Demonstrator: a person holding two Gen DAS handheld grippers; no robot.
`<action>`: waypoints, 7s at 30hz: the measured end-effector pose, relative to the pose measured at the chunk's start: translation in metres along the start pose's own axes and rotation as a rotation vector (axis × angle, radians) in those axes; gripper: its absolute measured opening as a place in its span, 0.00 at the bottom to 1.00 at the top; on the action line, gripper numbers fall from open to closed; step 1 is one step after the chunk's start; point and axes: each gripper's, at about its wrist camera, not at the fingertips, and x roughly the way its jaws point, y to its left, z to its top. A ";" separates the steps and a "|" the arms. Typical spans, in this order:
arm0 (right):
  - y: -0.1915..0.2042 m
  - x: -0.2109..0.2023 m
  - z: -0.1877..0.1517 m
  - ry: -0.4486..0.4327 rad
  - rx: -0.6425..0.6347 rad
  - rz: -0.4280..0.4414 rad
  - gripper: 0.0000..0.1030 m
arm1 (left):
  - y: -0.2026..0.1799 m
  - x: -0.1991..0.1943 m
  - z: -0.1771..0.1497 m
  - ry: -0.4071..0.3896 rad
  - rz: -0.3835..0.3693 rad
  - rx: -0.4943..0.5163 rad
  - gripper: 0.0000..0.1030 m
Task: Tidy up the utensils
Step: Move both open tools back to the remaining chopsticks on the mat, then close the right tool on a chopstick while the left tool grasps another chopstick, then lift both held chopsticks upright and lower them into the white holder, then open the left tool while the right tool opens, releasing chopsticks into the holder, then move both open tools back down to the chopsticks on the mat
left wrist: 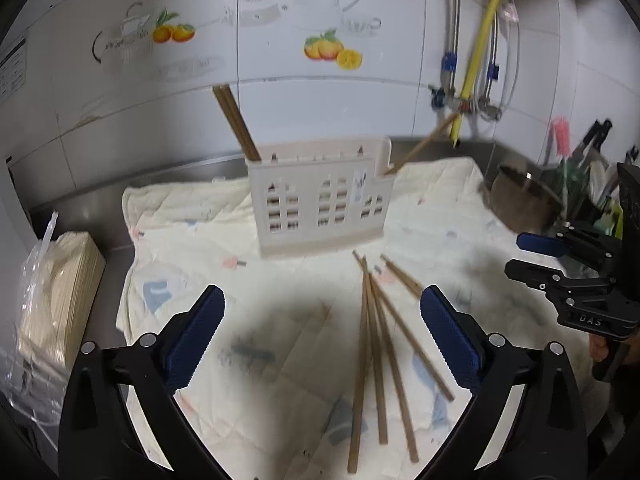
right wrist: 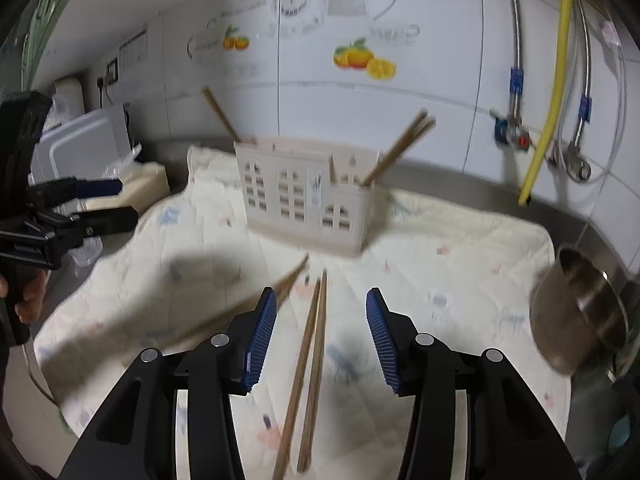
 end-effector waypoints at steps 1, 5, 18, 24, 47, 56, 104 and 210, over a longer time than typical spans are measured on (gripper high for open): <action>0.000 0.001 -0.005 0.010 0.004 0.002 0.44 | 0.000 0.002 -0.006 0.013 0.007 -0.002 0.94; -0.001 0.007 -0.029 0.055 0.021 -0.013 0.44 | 0.001 0.007 -0.023 0.050 0.015 -0.021 0.95; -0.006 0.028 -0.080 0.177 0.095 0.021 0.35 | 0.001 0.017 -0.057 0.122 0.046 -0.052 0.95; -0.006 0.037 -0.085 0.196 0.118 0.034 0.27 | 0.003 0.020 -0.068 0.149 0.056 -0.066 0.95; -0.007 0.048 -0.088 0.221 0.145 0.032 0.08 | -0.014 0.041 -0.090 0.224 0.027 -0.056 0.94; -0.009 0.047 -0.090 0.217 0.153 0.036 0.08 | -0.016 0.050 -0.083 0.234 -0.026 -0.055 0.57; -0.019 -0.021 0.031 -0.077 0.039 0.018 0.07 | -0.024 0.024 0.023 0.076 -0.092 0.079 0.06; 0.001 0.020 -0.071 0.129 0.152 0.066 0.35 | -0.003 0.020 -0.060 0.146 -0.020 -0.119 0.60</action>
